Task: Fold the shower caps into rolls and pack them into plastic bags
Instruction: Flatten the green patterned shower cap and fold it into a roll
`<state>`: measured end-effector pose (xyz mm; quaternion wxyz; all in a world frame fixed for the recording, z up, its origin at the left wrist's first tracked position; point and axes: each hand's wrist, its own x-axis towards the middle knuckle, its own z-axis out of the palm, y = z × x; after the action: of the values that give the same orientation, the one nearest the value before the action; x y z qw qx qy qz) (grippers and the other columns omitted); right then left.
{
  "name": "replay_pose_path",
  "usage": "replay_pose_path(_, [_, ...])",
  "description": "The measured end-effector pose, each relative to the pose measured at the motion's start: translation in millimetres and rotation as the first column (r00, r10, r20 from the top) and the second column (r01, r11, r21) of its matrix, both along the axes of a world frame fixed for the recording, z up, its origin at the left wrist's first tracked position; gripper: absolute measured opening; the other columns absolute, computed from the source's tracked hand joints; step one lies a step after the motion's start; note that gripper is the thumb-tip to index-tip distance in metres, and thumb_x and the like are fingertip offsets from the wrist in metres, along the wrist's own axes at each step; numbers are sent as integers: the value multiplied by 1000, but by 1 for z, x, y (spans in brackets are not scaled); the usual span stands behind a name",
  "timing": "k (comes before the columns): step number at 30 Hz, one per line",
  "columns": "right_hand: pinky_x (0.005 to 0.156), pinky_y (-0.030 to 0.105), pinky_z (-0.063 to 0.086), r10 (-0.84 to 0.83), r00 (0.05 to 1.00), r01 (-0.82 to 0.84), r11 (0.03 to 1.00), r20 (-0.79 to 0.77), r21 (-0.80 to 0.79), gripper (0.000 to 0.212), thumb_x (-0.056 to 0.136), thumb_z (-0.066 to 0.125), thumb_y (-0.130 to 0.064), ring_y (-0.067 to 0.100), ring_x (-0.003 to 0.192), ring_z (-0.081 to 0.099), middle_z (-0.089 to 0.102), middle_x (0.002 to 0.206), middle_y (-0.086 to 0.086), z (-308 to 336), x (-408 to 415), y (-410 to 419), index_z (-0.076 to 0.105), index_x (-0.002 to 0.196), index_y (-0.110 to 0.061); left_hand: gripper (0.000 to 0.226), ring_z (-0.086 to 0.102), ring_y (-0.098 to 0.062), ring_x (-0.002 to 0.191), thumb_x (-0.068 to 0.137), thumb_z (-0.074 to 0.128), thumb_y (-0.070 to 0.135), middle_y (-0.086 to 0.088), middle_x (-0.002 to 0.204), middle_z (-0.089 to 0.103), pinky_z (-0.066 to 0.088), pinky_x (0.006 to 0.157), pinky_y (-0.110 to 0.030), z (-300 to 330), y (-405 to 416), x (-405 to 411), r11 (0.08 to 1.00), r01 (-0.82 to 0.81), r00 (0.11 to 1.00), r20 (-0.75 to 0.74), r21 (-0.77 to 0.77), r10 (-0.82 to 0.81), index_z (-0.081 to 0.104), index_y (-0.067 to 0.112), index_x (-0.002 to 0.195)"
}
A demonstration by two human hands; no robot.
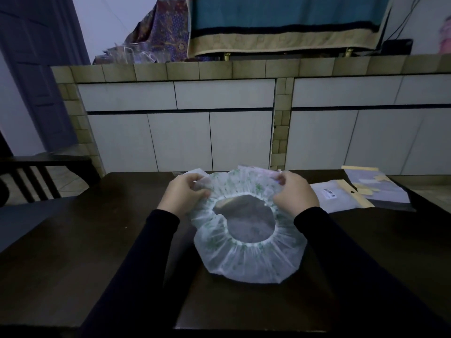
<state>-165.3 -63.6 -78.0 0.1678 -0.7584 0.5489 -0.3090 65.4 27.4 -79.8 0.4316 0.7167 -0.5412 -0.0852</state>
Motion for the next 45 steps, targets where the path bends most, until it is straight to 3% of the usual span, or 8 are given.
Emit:
replay_pose_path(3, [108, 48, 33, 207, 978, -211, 964, -36, -164, 57, 79, 52, -6, 23, 127, 41, 45, 138, 2, 10, 9, 8, 48, 133, -26, 16, 58, -8, 73, 77, 77, 12, -1, 83, 71, 47, 72, -25, 13, 3, -8, 986, 168, 983, 75, -4, -167, 71, 23, 86])
replay_pose_path(8, [112, 55, 11, 363, 903, -417, 869, -232, -266, 36, 95, 49, -41, 13, 131, 37, 48, 136, -9, 22, 33, 10, 50, 130, -31, 13, 59, -2, 73, 81, 74, 14, 5, 81, 69, 47, 71, -16, 33, 7, -25, 951, 309, 950, -55, -4, -309, 71, 20, 92])
replay_pose_path(13, [81, 33, 43, 255, 964, -267, 894, -81, -360, 23, 92, 57, -37, 22, 91, 58, 65, 99, 2, 18, 34, 2, 63, 100, -16, 50, 62, -6, 91, 74, 71, 57, 9, 100, 63, 47, 73, -21, 36, 20, -36, 996, 79, 992, -97, 37, -75, 60, 23, 110])
replay_pose_path(21, [62, 32, 31, 179, 969, -138, 964, 172, -227, 28, 100, 46, -24, 28, 73, 49, 54, 75, 10, 3, 20, -7, 52, 76, -10, 43, 59, -13, 67, 69, 79, 48, 6, 64, 59, 36, 54, -27, -3, 16, -23, 993, -88, 996, -17, 82, 90, 58, 12, 66])
replay_pose_path(25, [71, 35, 39, 187, 977, -175, 977, 102, -119, 22, 101, 42, -21, 33, 88, 55, 61, 88, 13, -2, 11, -11, 59, 91, -11, 69, 22, -13, 55, 65, 79, 56, 4, 59, 22, 16, 53, -32, -8, 17, -15, 996, -64, 995, 75, -55, 68, 24, 14, 62])
replay_pose_path(28, [74, 36, 43, 262, 955, -258, 965, 140, -48, 25, 98, 45, -14, 35, 91, 57, 64, 98, 12, 2, 11, -9, 59, 119, -12, 63, 25, -11, 56, 79, 67, 55, 1, 62, 25, 20, 55, -31, -12, 15, -12, 990, 41, 999, 17, -136, -39, 28, 8, 65])
replay_pose_path(38, [61, 31, 38, 171, 968, -136, 971, 181, -195, 33, 97, 45, -46, 23, 79, 57, 65, 81, 3, -5, 19, 1, 63, 88, -20, 52, 42, -20, 55, 90, 54, 49, 1, 53, 41, 27, 50, -31, -21, 15, -7, 956, -225, 972, 31, -186, 234, 41, 6, 64])
replay_pose_path(45, [88, 37, 40, 66, 996, -74, 983, -55, -170, 37, 96, 44, -47, 26, 108, 55, 62, 115, 4, -10, 16, -4, 61, 116, -21, 34, 59, -18, 84, 87, 56, 54, 5, 85, 63, 41, 68, -29, -29, 11, -9, 967, -254, 967, 11, 25, 254, 61, 20, 88])
